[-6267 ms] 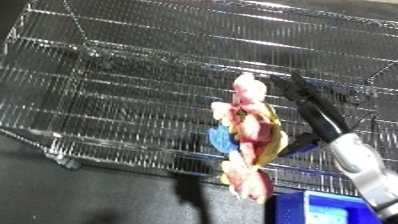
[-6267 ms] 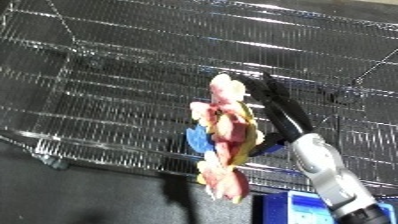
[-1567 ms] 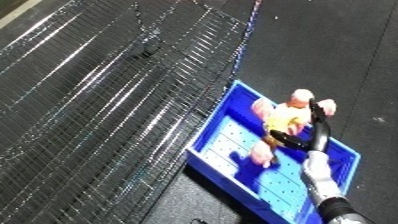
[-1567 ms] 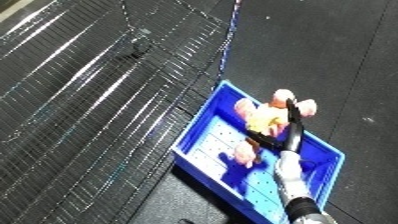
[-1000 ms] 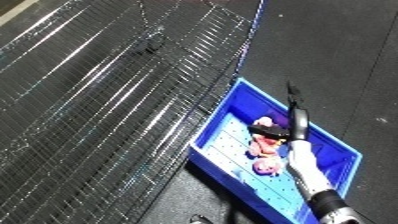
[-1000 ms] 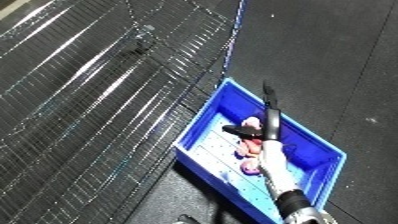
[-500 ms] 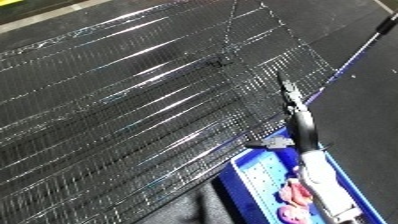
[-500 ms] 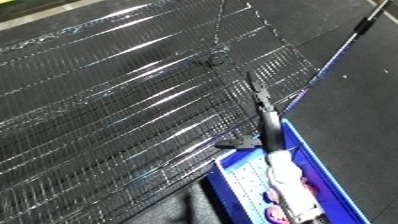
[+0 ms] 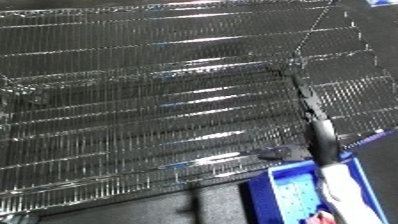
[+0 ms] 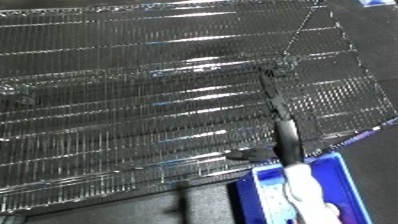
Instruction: Pick up the object and place it into the box
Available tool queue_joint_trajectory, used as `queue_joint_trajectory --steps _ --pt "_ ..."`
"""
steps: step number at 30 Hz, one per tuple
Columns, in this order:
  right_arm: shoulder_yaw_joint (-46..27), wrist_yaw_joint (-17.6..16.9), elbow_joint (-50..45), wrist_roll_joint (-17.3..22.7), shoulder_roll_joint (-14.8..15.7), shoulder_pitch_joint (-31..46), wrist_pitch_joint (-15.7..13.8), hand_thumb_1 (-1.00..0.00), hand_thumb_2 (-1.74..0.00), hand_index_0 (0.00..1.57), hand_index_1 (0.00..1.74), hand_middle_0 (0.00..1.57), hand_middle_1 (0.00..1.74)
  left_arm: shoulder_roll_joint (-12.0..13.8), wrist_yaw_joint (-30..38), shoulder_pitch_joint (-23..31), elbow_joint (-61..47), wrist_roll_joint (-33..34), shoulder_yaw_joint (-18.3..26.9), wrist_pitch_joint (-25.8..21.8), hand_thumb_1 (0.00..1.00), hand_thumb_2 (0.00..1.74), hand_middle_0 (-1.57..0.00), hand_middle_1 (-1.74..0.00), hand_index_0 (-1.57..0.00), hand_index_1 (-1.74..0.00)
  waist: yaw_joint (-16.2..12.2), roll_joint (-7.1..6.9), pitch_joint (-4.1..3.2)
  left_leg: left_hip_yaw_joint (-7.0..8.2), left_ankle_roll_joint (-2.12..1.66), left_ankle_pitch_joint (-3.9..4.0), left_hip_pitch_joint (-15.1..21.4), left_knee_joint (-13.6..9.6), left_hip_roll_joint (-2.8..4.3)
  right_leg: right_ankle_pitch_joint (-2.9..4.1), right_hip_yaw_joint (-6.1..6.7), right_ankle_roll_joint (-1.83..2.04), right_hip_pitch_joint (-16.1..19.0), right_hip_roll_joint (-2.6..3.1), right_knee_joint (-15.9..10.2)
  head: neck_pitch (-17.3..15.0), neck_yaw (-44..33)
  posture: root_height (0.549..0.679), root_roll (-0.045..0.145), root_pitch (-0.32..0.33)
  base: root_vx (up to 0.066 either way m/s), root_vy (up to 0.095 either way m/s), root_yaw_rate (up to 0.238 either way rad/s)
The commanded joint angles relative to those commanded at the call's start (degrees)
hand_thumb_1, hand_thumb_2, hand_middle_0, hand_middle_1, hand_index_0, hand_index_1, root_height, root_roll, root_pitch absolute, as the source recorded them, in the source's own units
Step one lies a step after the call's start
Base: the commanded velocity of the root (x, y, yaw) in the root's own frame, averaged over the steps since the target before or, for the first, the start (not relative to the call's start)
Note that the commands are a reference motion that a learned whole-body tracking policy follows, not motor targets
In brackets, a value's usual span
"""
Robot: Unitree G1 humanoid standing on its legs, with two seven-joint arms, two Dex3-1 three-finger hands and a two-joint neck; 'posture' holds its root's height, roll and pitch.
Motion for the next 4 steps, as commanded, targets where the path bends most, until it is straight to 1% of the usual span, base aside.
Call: queue_joint_trajectory --steps 4 --pt "1.8 0.6 0.1 -0.4 0.1 -0.7 0.3 0.0 0.0 0.0 0.0 0.0 0.0 0.0 0.3 -0.8 -0.6 0.1 -0.2 -0.1 1.0 1.74 -1.57 -1.74 -1.57 -1.74 0.7 -0.5 0.31 -0.41 0.14 -0.06 0.0 0.0 -0.07 -0.18 -0.24 0.02 0.0 0.02 0.3 0.2 -2.9 0.632 0.036 -0.187 0.02 0.012 0.022"
